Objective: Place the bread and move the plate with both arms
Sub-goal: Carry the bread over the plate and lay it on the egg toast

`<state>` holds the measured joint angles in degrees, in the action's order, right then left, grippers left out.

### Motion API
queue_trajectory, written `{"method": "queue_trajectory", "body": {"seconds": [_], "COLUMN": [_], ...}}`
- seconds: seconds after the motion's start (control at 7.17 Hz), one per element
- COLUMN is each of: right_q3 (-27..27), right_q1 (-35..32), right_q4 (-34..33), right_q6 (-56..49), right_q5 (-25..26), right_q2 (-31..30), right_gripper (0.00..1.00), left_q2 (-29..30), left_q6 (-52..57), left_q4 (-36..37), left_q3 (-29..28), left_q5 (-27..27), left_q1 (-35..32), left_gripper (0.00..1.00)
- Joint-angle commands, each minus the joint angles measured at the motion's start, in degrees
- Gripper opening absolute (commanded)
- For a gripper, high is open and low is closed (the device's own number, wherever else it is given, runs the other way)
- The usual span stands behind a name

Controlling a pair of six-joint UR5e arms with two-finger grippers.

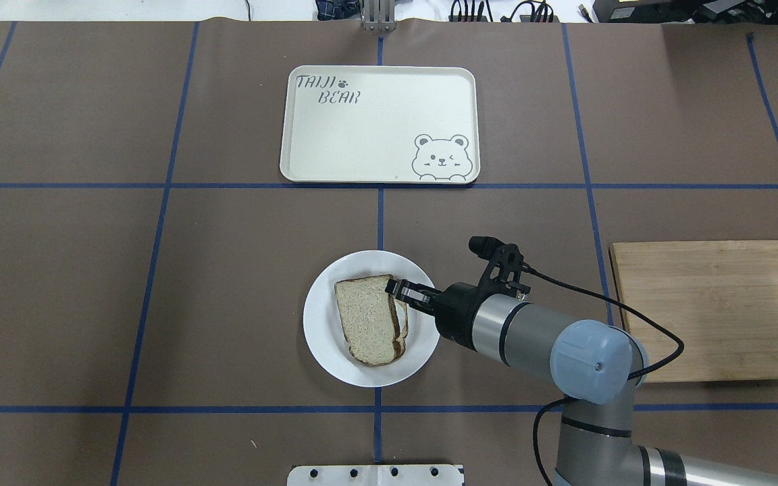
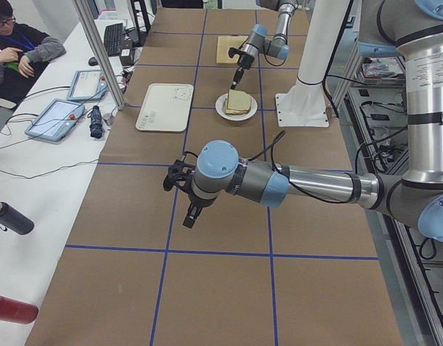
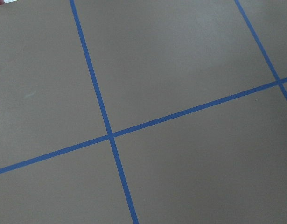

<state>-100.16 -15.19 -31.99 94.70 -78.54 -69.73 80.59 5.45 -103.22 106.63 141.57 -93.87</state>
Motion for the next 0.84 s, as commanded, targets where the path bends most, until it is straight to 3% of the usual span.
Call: {"method": "queue_trajectory", "body": {"seconds": [0.0, 0.14, 0.28, 0.56, 0.7], "right_q3": [1.5, 1.5, 1.5, 1.6, 0.6], "right_q1": [1.0, 0.8, 0.7, -1.1, -4.3], "right_q4": [-0.7, -0.6, -0.6, -0.8, -2.7], "right_q6": [-0.1, -1.9, -3.5, -4.1, -5.4], "right_q5": [3.0, 3.0, 3.1, 2.9, -0.6], "right_q2": [-0.1, -0.1, -0.2, -0.1, 0.0], "right_gripper": [0.00, 0.14, 0.49, 1.00, 1.00], "left_q2": [0.0, 0.0, 0.0, 0.0, 0.0], "left_q6": [0.0, 0.0, 0.0, 0.0, 0.0], "left_q4": [0.1, 0.1, 0.1, 0.1, 0.0], "left_q3": [0.0, 0.0, 0.0, 0.0, 0.1], "left_q5": [0.1, 0.1, 0.1, 0.1, 0.2], "left_q1": [0.0, 0.0, 0.0, 0.0, 0.0], "left_gripper": [0.99, 0.99, 0.99, 0.99, 0.99]}}
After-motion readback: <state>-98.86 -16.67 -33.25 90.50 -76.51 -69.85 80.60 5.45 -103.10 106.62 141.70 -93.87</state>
